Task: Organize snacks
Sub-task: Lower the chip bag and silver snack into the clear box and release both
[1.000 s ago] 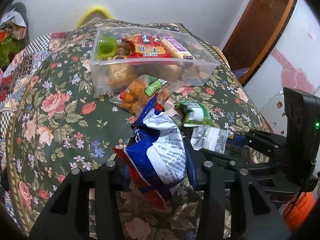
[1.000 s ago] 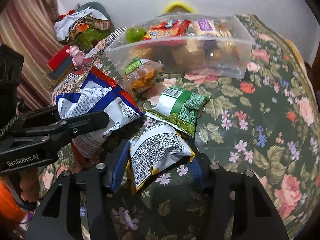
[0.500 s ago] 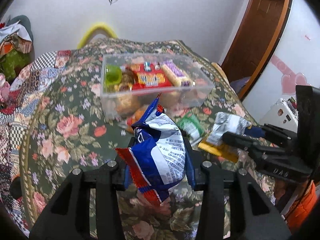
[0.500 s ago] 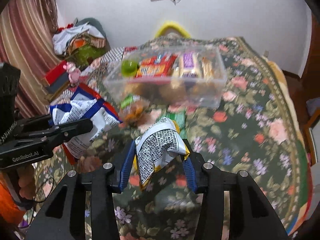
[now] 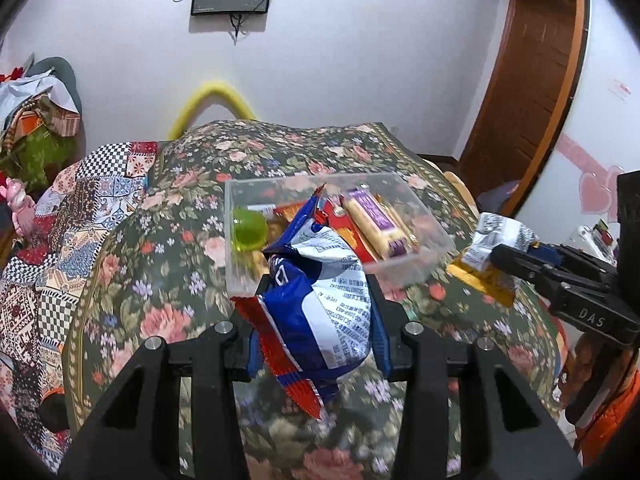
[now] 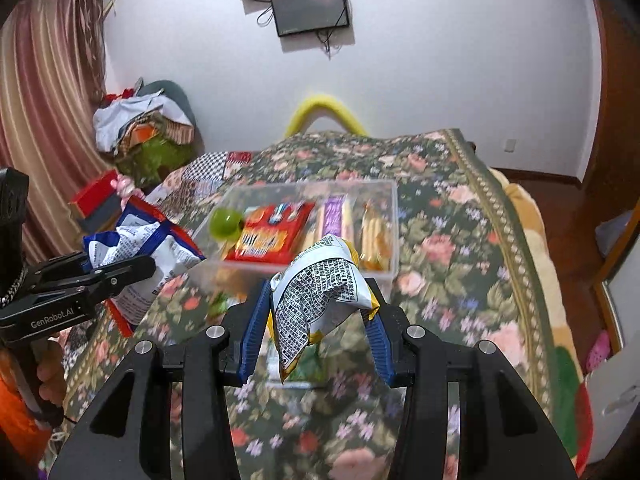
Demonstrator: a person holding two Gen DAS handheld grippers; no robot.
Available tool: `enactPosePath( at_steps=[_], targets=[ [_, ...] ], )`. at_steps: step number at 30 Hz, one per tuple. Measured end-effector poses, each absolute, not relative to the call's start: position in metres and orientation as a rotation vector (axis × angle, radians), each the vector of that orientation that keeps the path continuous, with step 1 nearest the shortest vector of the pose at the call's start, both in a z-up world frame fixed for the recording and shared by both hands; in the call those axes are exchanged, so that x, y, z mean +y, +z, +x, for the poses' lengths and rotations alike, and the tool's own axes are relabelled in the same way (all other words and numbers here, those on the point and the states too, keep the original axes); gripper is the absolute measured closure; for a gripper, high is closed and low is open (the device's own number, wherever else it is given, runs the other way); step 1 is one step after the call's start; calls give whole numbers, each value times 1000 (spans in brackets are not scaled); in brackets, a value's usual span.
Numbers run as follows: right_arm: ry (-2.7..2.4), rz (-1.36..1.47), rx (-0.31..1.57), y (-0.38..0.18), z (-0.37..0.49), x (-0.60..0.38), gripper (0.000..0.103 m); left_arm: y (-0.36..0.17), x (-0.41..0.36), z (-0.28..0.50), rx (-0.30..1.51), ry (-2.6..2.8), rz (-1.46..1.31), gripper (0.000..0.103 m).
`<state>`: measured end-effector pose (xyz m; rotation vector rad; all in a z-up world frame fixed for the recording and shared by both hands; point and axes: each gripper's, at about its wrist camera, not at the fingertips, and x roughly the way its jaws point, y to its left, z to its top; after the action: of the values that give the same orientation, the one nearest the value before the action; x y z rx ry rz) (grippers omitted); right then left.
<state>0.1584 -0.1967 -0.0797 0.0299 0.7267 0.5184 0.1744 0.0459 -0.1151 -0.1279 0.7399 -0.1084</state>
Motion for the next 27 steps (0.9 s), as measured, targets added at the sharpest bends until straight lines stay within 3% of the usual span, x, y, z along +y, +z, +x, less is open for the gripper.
enactPosePath(
  at_steps=[27],
  targets=[
    [478, 10, 793, -121, 252, -183, 61, -162, 75, 279, 780, -43, -110, 60]
  ],
)
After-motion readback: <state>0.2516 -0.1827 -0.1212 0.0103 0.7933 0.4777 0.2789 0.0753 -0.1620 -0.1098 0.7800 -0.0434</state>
